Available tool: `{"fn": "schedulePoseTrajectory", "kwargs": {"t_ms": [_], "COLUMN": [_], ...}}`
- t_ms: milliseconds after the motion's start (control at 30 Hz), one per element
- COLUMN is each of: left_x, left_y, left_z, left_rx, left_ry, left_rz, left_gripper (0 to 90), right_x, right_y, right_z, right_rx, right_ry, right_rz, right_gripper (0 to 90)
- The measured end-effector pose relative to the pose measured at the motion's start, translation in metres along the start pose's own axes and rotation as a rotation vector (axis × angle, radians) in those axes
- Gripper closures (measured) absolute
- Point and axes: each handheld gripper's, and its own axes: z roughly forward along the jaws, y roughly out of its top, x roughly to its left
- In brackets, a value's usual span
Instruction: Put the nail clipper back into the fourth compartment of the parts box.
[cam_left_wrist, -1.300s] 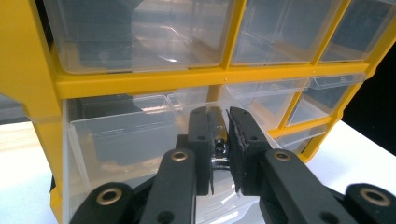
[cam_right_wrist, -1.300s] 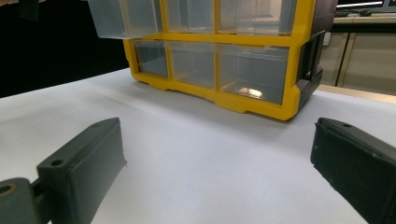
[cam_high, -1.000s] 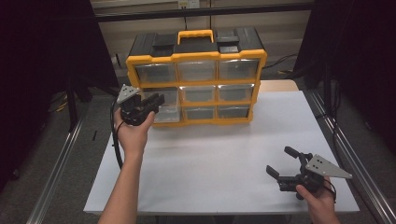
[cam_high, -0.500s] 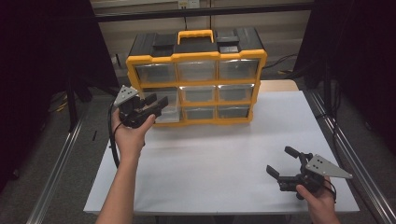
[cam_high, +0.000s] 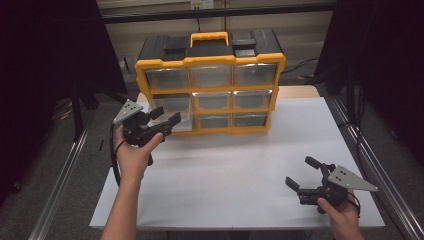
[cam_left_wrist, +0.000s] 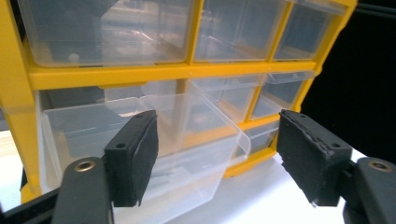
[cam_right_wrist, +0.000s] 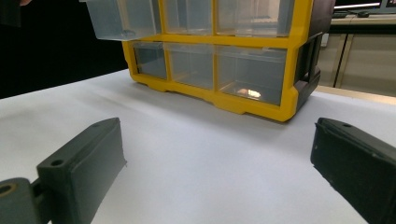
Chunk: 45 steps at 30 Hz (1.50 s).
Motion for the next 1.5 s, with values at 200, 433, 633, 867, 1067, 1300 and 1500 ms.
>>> {"fn": "schedulePoseTrajectory", "kwargs": {"t_ms": [200, 433, 633, 867, 1067, 1300, 1500], "left_x": [-0.004, -0.008, -0.008, -0.005, -0.002, 0.005, 0.014], "left_y": [-0.009, -0.02, -0.033, -0.054, -0.072, -0.092, -0.115], "left_z": [-0.011, -0.02, -0.028, -0.036, -0.042, -0.05, -0.061], "left_rx": [-0.02, -0.016, -0.023, -0.031, -0.024, -0.025, -0.015], "left_ry": [-0.02, -0.041, -0.046, -0.058, -0.062, -0.07, -0.058], "left_rz": [0.006, -0.006, 0.008, 0.005, 0.016, 0.017, -0.001], "left_gripper": [22.8, 18.6, 15.1, 10.7, 7.5, 6.2, 6.3], "right_x": [0.001, 0.0, 0.0, 0.0, 0.0, 0.001, 0.0], "right_y": [-0.001, 0.0, 0.0, -0.001, 0.0, 0.0, 0.0], "right_z": [0.002, 0.001, 0.0, 0.001, 0.001, 0.001, 0.0], "right_rx": [0.005, 0.004, 0.007, 0.007, 0.006, 0.006, 0.004], "right_ry": [-0.004, -0.002, 0.003, 0.002, 0.002, 0.002, 0.003], "right_rz": [0.004, -0.001, -0.003, -0.002, -0.003, -0.003, 0.0], "right_gripper": [2.6, 2.6, 2.6, 2.5, 2.6, 2.6, 2.5]}}
